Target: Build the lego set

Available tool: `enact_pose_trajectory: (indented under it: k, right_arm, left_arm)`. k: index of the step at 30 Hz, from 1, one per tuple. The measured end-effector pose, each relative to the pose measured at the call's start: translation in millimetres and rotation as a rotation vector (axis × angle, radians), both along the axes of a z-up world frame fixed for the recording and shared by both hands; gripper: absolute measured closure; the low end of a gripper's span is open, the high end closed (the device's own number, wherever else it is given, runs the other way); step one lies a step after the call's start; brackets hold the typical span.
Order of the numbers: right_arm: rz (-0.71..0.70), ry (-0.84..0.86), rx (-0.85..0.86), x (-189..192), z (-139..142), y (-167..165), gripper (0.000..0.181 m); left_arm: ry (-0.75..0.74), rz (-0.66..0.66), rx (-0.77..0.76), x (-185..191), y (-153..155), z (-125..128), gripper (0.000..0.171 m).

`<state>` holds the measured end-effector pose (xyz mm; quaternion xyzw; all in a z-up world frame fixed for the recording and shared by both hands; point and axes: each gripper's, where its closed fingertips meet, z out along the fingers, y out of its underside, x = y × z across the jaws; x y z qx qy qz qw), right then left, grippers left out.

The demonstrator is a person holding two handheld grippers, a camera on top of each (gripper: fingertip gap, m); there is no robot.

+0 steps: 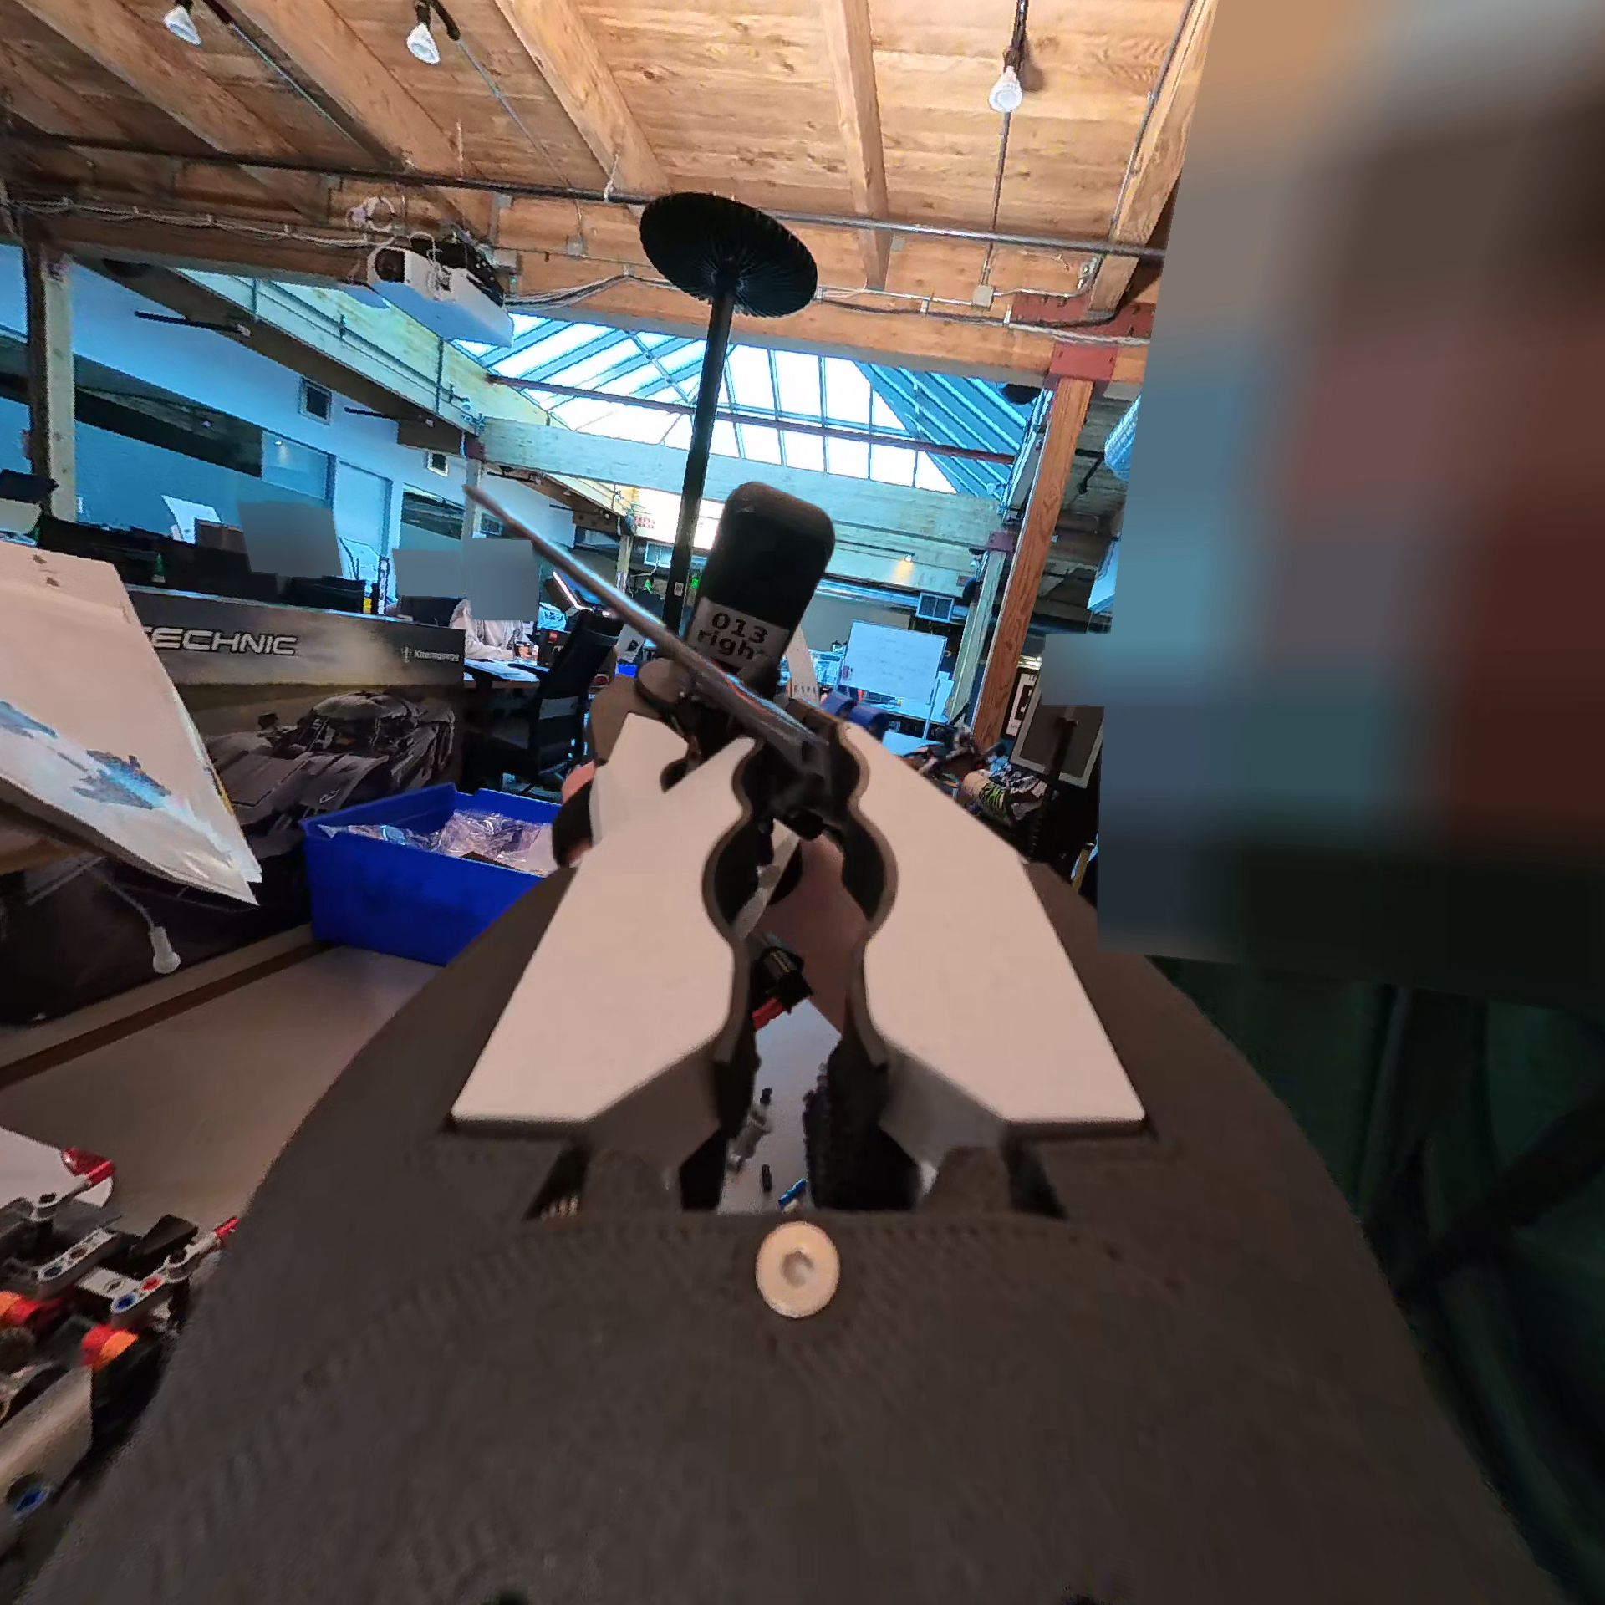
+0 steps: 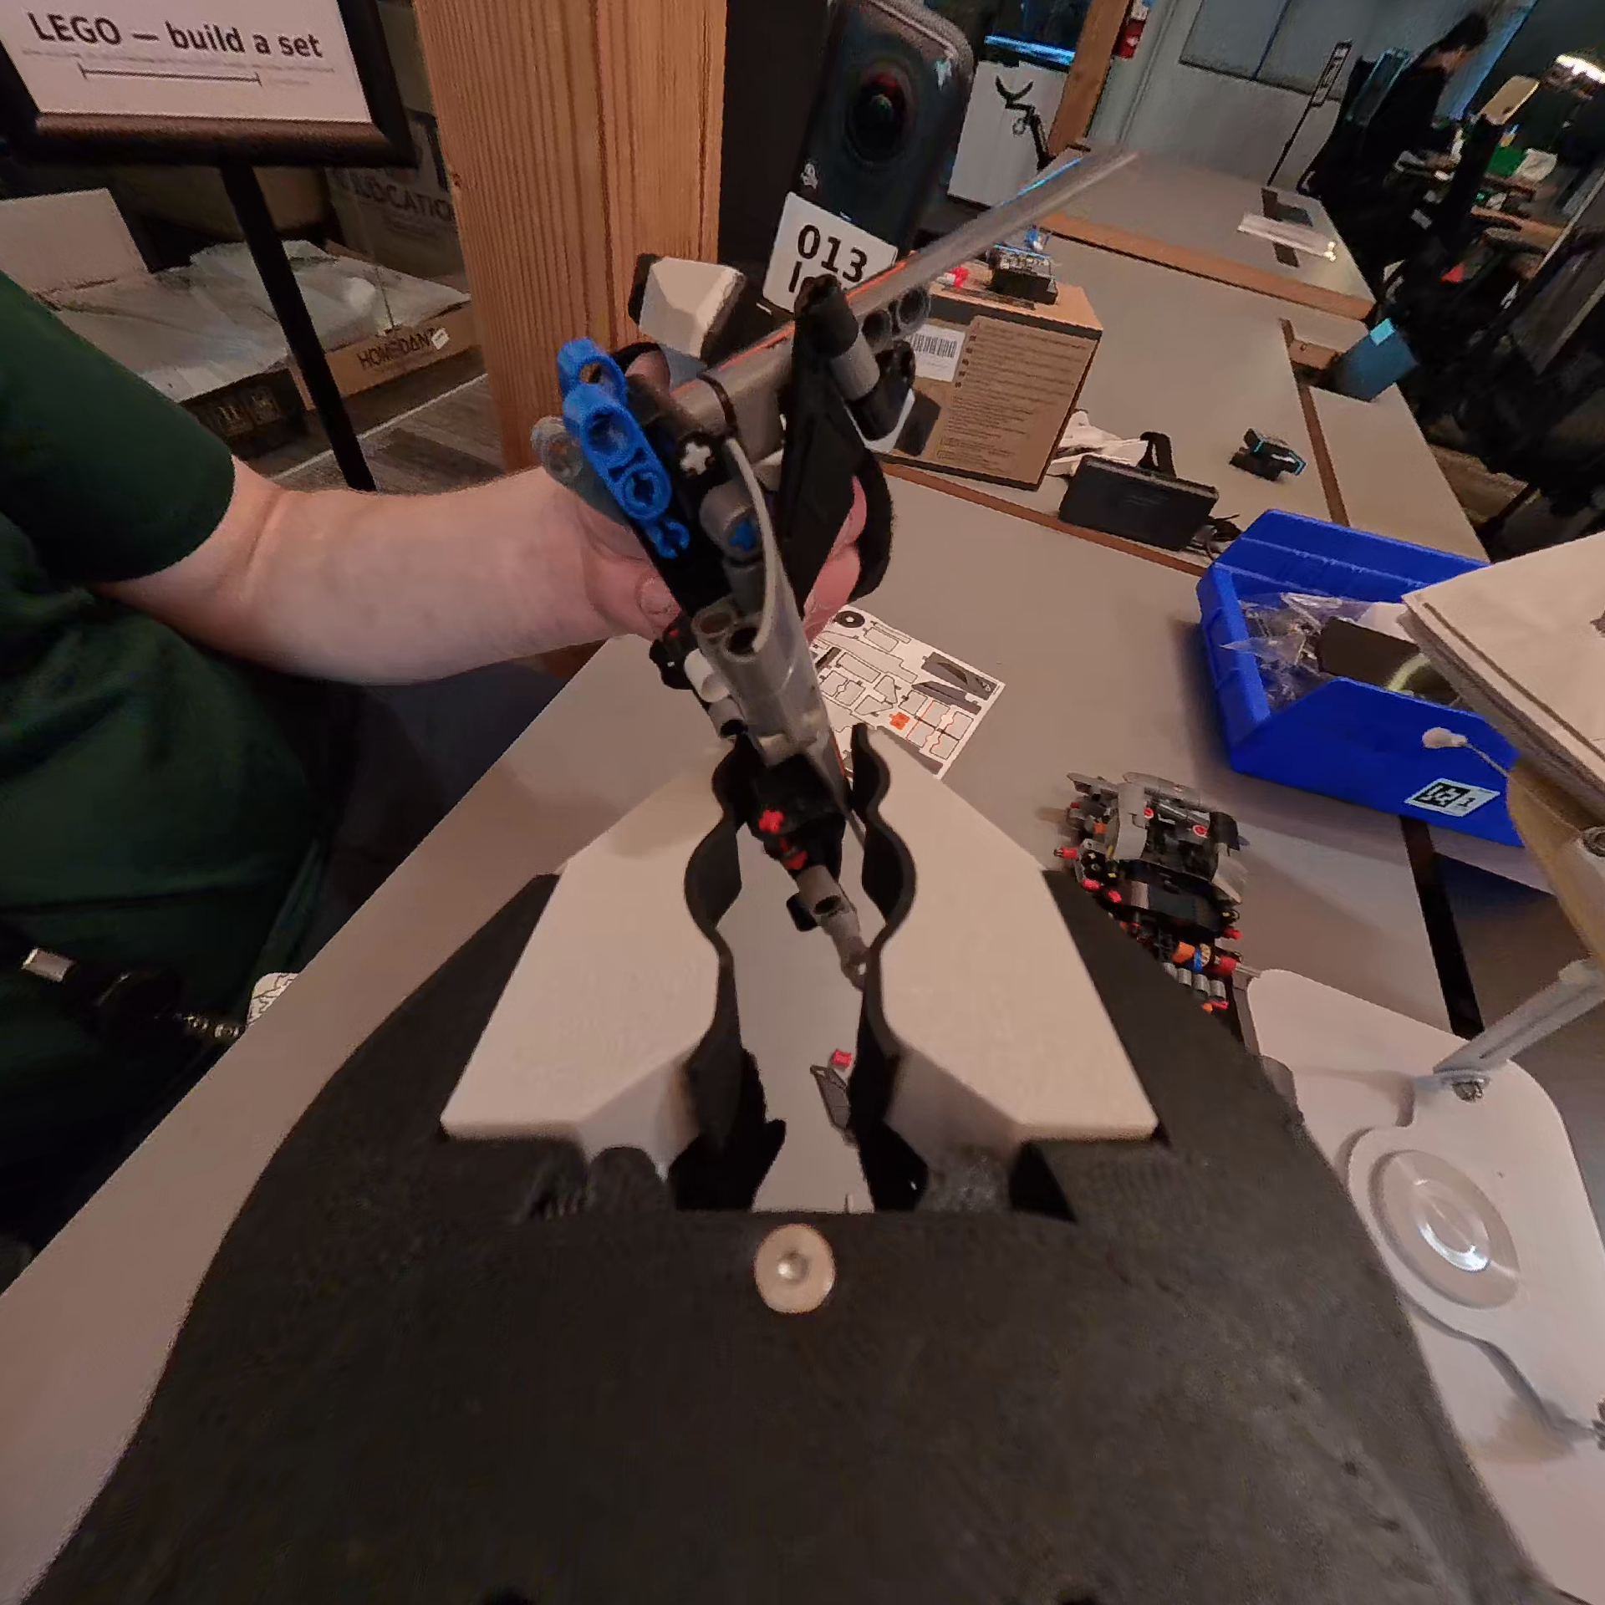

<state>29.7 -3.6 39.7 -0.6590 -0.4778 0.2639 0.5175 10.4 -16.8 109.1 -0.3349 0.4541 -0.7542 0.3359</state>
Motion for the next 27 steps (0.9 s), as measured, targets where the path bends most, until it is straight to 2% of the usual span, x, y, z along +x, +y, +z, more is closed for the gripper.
enact_pose_trajectory:
  k: [8, 16, 20, 23, 27]
  right_arm:
    - [-0.035, -0.026, -0.042, -2, -18, 13, 0.158]
    - [-0.094, -0.055, -0.046, 14, -21, 20, 0.148]
    - [-0.095, -0.027, -0.023, 23, -7, 13, 0.150]
    - [-0.098, 0.043, 0.055, 25, 17, 8, 0.159]
    - [-0.038, 0.056, 0.098, 6, 31, -6, 0.158]
  left_arm:
    - [0.017, -0.001, -0.024, -3, 7, -16, 0.163]
    - [0.018, 0.039, -0.028, -12, 22, -25, 0.164]
    - [0.060, 0.059, 0.045, -12, 21, -35, 0.164]
    - [0.104, 0.077, 0.110, -9, 18, -42, 0.164]
    - [0.148, 0.112, 0.212, -5, 12, -51, 0.165]
